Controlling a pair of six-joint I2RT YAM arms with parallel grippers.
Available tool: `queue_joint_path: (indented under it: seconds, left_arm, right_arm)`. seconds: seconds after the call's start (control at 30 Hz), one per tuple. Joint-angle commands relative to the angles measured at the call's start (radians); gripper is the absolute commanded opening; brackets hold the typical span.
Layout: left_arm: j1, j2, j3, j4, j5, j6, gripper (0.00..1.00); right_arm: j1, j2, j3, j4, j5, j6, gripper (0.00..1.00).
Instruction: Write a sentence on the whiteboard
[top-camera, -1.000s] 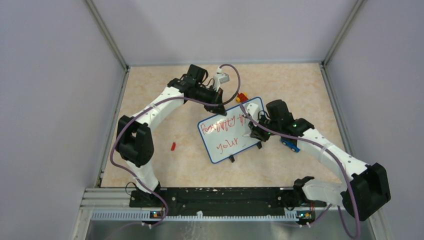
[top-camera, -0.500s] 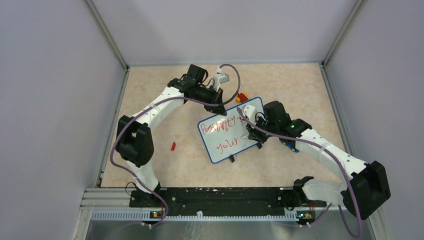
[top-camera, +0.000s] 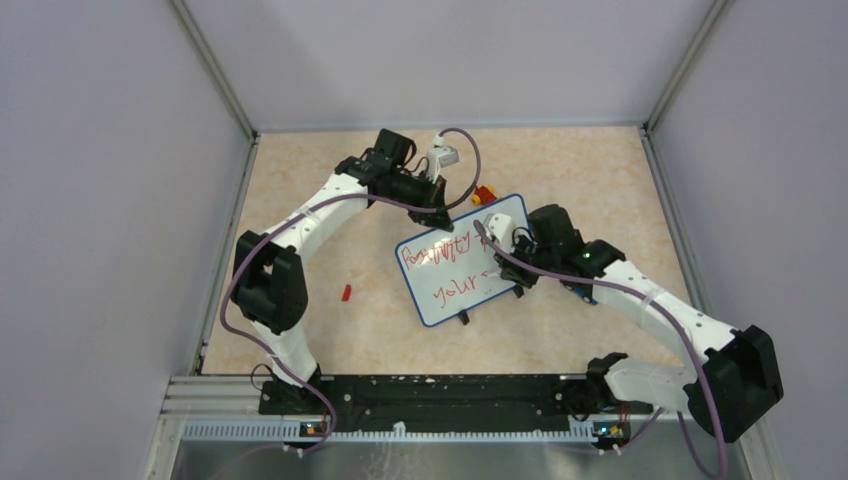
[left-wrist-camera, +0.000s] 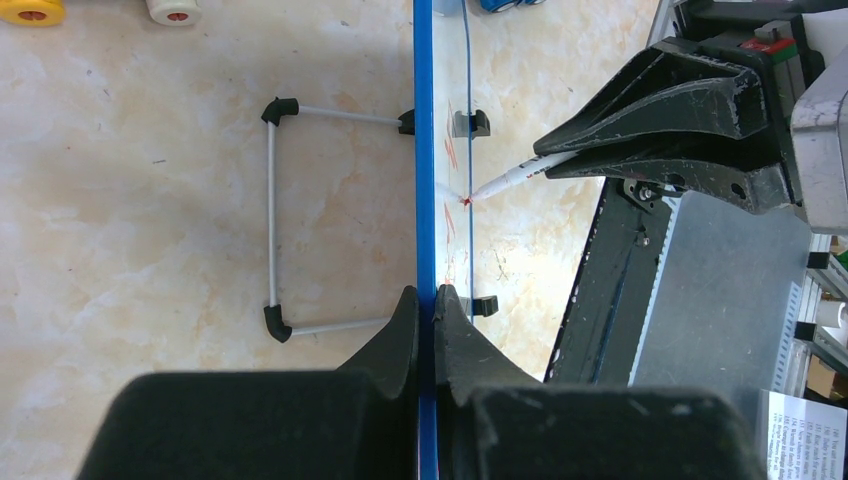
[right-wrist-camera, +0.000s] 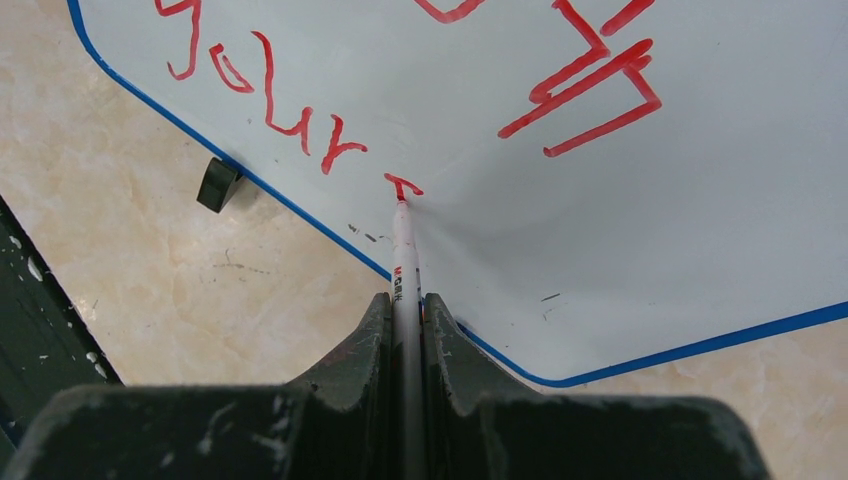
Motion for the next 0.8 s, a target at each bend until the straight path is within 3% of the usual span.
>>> queue_joint_path:
  seconds: [0.0, 0.77]
  left_arm:
    - [-0.030, 0.000, -0.025, -0.016, -0.014, 0.039, 0.00]
    - [-0.030, 0.007, -0.014, -0.019, -0.011, 0.038, 0.00]
  right_arm:
    - [-0.002, -0.024, -0.004, 0.016, 0.043, -0.028, 0.00]
    - [0.035, 0.022, 0.022, 0.028, -0.033, 0.001, 0.00]
